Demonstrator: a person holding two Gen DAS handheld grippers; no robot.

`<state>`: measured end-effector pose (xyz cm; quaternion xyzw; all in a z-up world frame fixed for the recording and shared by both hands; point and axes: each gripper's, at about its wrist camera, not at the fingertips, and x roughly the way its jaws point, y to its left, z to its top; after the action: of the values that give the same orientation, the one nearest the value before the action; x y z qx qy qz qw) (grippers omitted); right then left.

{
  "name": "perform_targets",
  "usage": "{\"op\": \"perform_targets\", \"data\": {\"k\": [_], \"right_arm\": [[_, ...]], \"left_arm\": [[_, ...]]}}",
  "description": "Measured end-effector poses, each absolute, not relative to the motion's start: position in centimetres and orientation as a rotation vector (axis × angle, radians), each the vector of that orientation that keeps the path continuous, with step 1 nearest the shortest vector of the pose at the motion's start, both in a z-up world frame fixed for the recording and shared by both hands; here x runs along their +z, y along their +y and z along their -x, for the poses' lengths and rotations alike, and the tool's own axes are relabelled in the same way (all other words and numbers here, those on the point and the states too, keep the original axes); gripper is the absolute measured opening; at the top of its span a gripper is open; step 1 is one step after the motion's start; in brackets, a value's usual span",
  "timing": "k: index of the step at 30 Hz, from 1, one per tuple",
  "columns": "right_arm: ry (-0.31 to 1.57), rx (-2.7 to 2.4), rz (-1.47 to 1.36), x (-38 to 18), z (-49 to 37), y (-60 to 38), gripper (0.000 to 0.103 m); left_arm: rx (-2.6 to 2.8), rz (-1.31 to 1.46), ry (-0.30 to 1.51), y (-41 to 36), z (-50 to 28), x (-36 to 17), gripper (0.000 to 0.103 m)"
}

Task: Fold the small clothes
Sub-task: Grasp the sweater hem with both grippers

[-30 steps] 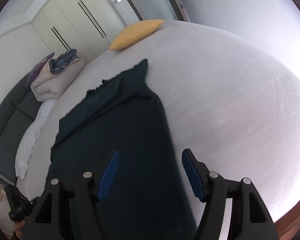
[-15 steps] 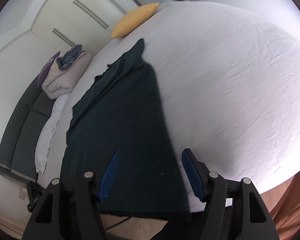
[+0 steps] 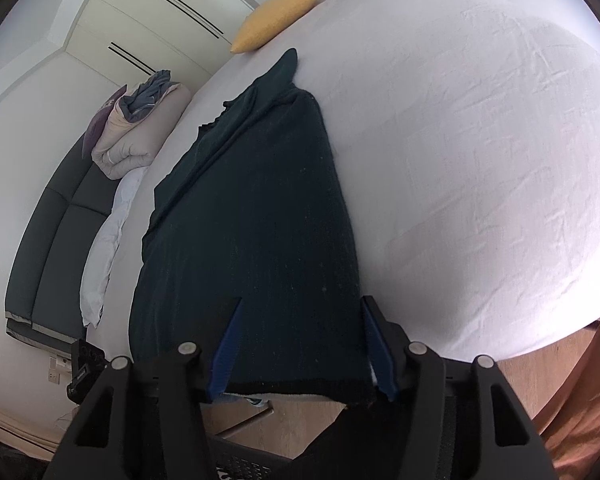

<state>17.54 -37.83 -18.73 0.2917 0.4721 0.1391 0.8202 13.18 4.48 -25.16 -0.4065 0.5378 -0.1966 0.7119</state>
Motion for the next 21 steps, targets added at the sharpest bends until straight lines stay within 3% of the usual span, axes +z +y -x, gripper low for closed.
{"op": "perform_targets", "data": {"k": [4,6,16,21], "right_arm": [[1.009,0.302,-0.637,-19.0,-17.3,-38.0,0.055],[1.017,0.301,-0.638,-19.0,-17.3,-38.1,0.05],[1.053,0.293,-0.617,-19.5,-16.5,-38.1,0.014],[1.047,0.291,-0.589,-19.1,-16.1,-38.1,0.011]], "left_arm": [[-0.432,0.964,1.185,5.3,-12.9,-25.9,0.056],[-0.419,0.984,1.184,5.7,-12.9,-26.2,0.024],[-0.459,0.913,1.103,4.8,-12.9,-23.3,0.011],[-0.447,0.913,1.065,4.9,-13.2,-22.2,0.01]]}}
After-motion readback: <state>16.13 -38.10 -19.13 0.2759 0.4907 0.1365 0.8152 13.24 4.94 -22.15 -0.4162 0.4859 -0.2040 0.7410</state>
